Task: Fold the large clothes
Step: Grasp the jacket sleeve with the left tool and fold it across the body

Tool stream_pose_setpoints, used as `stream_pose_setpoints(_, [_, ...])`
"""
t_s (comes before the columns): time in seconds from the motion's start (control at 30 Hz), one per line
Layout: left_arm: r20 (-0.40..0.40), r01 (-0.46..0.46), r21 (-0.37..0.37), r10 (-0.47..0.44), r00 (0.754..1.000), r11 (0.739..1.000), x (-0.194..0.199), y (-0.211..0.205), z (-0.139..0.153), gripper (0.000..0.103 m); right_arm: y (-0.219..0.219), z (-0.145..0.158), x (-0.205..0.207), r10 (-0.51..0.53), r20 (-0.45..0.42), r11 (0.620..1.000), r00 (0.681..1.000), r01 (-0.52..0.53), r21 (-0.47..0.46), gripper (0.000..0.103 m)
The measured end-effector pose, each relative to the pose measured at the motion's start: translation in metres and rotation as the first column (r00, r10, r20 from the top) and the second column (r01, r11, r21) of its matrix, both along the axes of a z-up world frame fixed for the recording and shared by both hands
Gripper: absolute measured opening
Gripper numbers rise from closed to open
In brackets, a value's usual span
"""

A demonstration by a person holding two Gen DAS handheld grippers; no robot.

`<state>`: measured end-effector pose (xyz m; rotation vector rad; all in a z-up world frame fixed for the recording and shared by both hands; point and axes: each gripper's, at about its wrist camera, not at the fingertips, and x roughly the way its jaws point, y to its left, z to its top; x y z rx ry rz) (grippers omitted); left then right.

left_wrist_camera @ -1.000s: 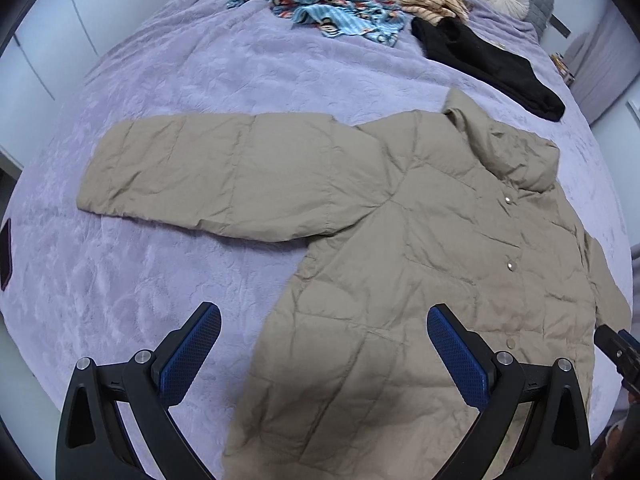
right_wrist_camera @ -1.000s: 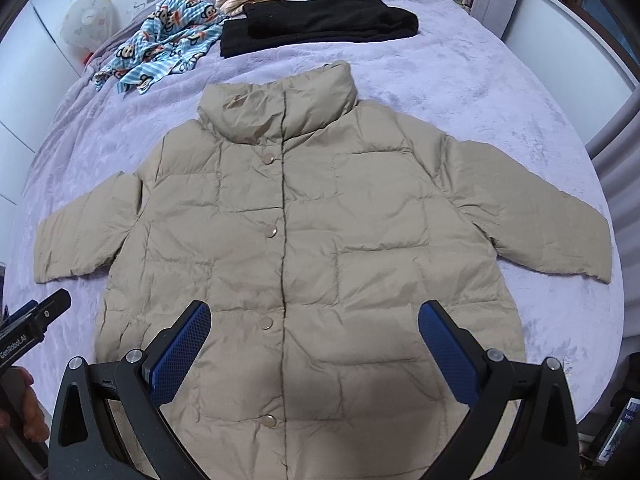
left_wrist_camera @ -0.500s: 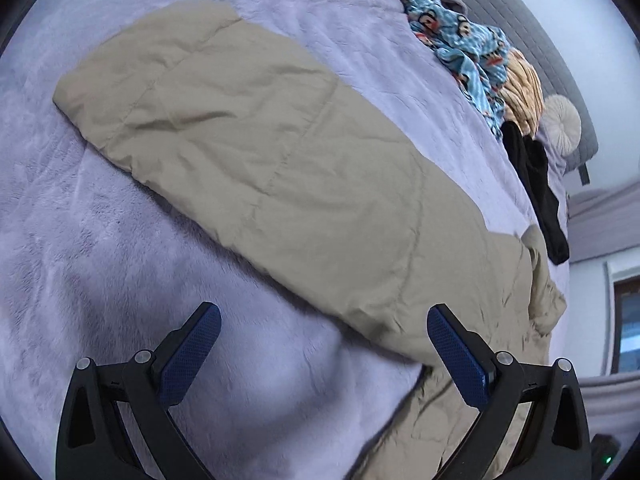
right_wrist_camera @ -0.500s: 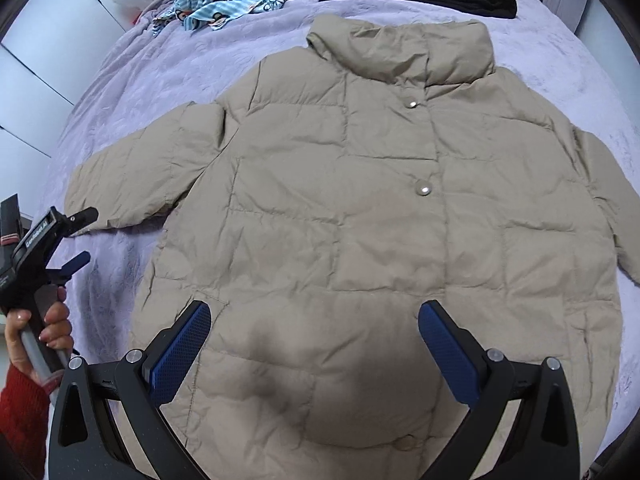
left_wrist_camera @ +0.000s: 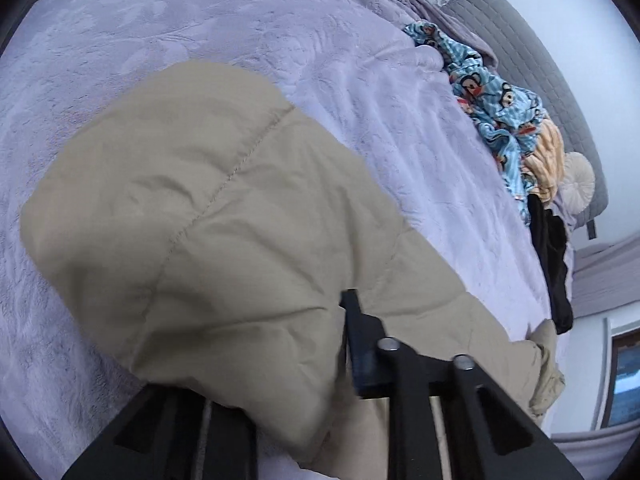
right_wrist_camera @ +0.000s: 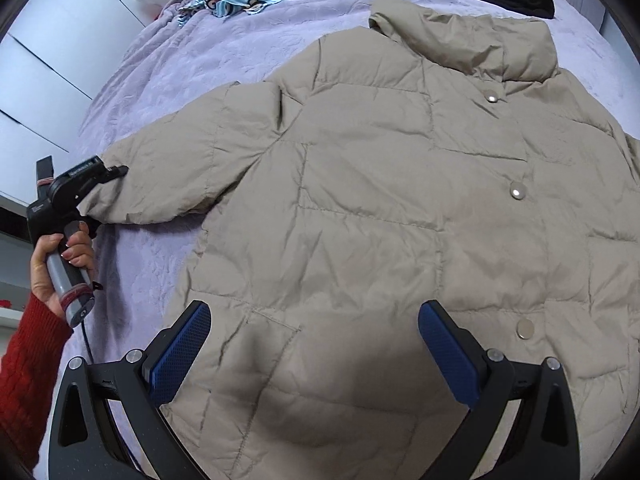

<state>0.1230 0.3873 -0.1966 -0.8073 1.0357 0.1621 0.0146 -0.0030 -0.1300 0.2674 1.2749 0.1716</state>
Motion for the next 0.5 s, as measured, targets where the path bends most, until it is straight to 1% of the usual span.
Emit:
stream_pose_setpoints(0.03, [0.014, 0.007, 0.013, -0.008, 1.000, 1.000, 0.001, 0.001, 0.007, 0.015, 0.002, 0.000, 0.004, 0.004, -0.006, 0.999, 1.000, -0.004, 0.038, 0.103])
stream_pose_setpoints(0.07, [0.030, 0.019, 0.032, -0.020, 0.999, 0.999, 0.000, 0.000, 0.014, 0.009, 0.004, -0.001, 0.006, 0.005, -0.011, 0.998, 1.000, -0.005, 0.065, 0.103])
stream_pose_setpoints(0.13, [0.064, 0.055, 0.083, -0.061, 0.996, 0.995, 0.002, -0.007, 0.033, 0.009, 0.011, -0.002, 0.016, 0.019, -0.021, 0.993, 1.000, -0.017, 0.121, 0.103])
stream_pose_setpoints(0.2, [0.107, 0.088, 0.128, -0.102, 0.989, 0.988, -0.002, -0.014, 0.056, 0.009, 0.017, 0.000, 0.025, 0.020, -0.008, 0.993, 1.000, -0.019, 0.119, 0.103])
stream_pose_setpoints(0.23, [0.127, 0.101, 0.145, -0.120, 0.985, 0.984, -0.002, -0.018, 0.066, 0.009, 0.019, 0.000, 0.030, 0.003, 0.005, 0.994, 1.000, -0.003, 0.108, 0.103])
stream_pose_setpoints(0.3, [0.167, 0.131, 0.179, -0.161, 0.973, 0.975, -0.009, -0.027, 0.088, 0.009, 0.019, -0.001, 0.045, -0.053, 0.033, 0.989, 0.998, 0.048, 0.140, 0.101])
stream_pose_setpoints(0.33, [0.188, 0.149, 0.195, -0.186, 0.964, 0.969, -0.011, -0.034, 0.100, 0.009, 0.017, -0.003, 0.053, -0.083, 0.039, 0.983, 0.996, 0.075, 0.167, 0.091])
stream_pose_setpoints(0.37, [0.203, 0.163, 0.206, -0.205, 0.958, 0.965, -0.015, -0.039, 0.108, 0.009, 0.016, -0.006, 0.060, -0.106, 0.035, 0.976, 0.994, 0.097, 0.195, 0.079])
stream_pose_setpoints(0.4, [0.221, 0.181, 0.220, -0.230, 0.948, 0.959, -0.016, -0.047, 0.118, 0.009, 0.016, -0.014, 0.070, -0.123, 0.017, 0.966, 0.992, 0.116, 0.231, 0.044])
stream_pose_setpoints(0.43, [0.233, 0.195, 0.231, -0.249, 0.940, 0.953, -0.021, -0.053, 0.126, 0.009, 0.018, -0.024, 0.080, -0.134, -0.011, 0.952, 0.991, 0.131, 0.275, 0.016])
stream_pose_setpoints(0.47, [0.245, 0.214, 0.247, -0.274, 0.930, 0.945, -0.022, -0.062, 0.134, 0.009, 0.020, -0.034, 0.087, -0.142, -0.029, 0.938, 0.989, 0.144, 0.316, 0.011])
stream_pose_setpoints(0.5, [0.256, 0.234, 0.263, -0.301, 0.918, 0.936, -0.023, -0.072, 0.141, 0.009, 0.022, -0.040, 0.093, -0.145, -0.033, 0.929, 0.989, 0.148, 0.340, 0.011])
